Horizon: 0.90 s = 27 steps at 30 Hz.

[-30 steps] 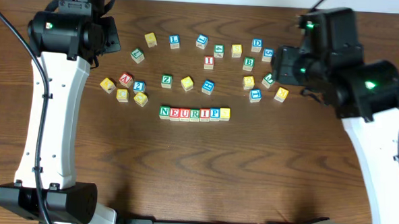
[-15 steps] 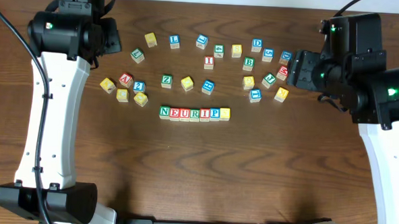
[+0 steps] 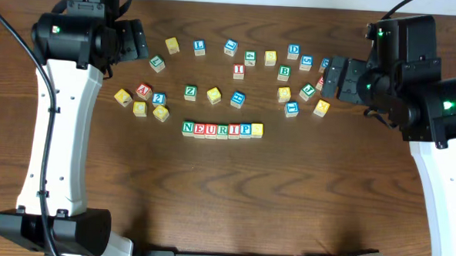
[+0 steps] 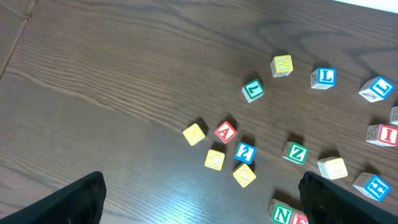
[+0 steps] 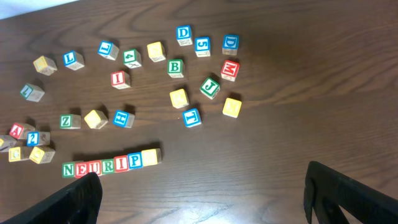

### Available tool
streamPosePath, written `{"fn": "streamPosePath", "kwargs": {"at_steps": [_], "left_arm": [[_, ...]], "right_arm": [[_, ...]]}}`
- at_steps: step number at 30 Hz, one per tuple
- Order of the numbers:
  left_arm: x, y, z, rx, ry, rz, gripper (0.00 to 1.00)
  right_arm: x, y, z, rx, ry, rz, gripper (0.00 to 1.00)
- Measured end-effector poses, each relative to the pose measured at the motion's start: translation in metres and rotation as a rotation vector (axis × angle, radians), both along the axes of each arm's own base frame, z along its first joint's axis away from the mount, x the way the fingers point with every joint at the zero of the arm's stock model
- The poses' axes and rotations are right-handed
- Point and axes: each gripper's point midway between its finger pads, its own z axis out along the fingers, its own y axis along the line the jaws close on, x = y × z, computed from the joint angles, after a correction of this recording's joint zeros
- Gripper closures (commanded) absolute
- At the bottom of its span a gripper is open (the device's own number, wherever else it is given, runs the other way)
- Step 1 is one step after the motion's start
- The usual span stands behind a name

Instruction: Spell out NEURIPS

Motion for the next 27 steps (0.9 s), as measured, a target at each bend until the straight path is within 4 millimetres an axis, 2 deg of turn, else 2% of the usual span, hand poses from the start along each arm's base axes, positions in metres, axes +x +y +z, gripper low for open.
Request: {"fn": "streamPosePath", "kwargs": {"at_steps": [6,16,23,27], "left_arm": [[0.0,0.0,0.0,0.0,0.0,0.0,0.02],[0.0,0.0,0.0,0.0,0.0,0.0,0.02],[0.0,0.0,0.0,0.0,0.0,0.0,0.02],[0.0,0.0,0.0,0.0,0.0,0.0,0.02]], "right_arm": [[-0.011,-0.003,0.007,-0.001,-0.008,-0.002,0.01],[-0.069,-0.018,0.032,0.004,-0.036,-0.003,0.01],[-0.094,-0.026,0.017,-0.03,0.075,-0.007,0.01],[-0.097,-0.031,0.016,-0.054,0.083,-0.026,0.01]]}}
